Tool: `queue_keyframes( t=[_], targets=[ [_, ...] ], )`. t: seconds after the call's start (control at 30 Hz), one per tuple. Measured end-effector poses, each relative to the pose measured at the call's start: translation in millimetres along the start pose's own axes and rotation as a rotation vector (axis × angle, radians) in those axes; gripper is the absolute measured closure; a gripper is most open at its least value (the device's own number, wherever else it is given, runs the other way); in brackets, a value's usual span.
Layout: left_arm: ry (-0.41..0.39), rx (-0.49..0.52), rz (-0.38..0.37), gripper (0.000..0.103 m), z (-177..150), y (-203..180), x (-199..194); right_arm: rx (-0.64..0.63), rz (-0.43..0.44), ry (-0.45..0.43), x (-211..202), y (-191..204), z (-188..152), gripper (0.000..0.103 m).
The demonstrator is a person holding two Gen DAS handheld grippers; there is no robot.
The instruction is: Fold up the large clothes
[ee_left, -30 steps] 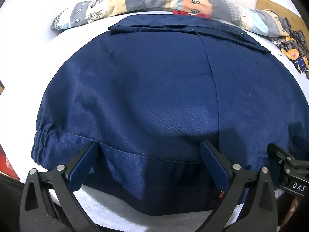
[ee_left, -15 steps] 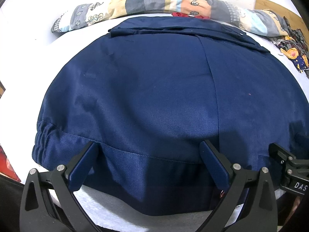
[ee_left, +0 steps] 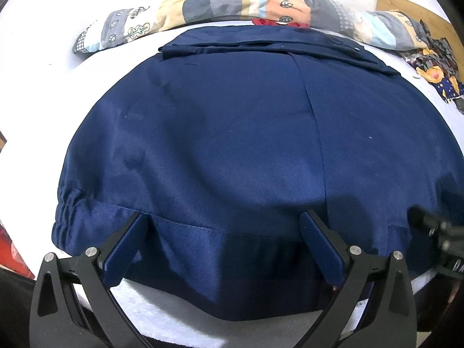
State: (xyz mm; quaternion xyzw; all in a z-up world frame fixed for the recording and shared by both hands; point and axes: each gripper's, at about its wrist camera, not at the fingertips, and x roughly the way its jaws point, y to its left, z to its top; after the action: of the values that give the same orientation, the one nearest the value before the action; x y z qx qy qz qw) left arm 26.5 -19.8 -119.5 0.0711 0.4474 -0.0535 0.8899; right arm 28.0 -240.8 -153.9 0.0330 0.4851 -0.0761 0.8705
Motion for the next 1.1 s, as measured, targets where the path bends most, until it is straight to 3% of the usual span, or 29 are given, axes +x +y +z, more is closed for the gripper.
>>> queue_keyframes(
  t=[0.1,0.27,0.4,0.57,0.83,1.0,1.1],
  targets=[
    [-0.005,0.003,-0.013,0.000,3,1,-4,0.013,0.059,-0.050,-14,0,2,0.015],
    [-0.058,0.012,0.005,0.000,8,2,-14,-0.009,0.068,-0.089,-22,5,5,0.014],
    [0.042,0.010,-0.023,0.000,5,2,6,0.033,0.098,0.015,0,0,4,0.014],
    [0.026,0.023,-0.015,0.000,10,4,1,0.010,0.077,0.008,-2,2,4,0.015],
    [-0.028,-0.126,-0.001,0.000,32,54,-12,0.137,0.104,-0.104,-29,-34,13,0.014],
    [-0.001,-0.229,-0.007,0.000,37,84,-5,0.223,0.126,-0.062,-19,-50,15,0.014],
    [0.038,-0.221,0.028,0.000,36,85,7,0.220,0.134,-0.006,-6,-48,13,0.014]
  ],
)
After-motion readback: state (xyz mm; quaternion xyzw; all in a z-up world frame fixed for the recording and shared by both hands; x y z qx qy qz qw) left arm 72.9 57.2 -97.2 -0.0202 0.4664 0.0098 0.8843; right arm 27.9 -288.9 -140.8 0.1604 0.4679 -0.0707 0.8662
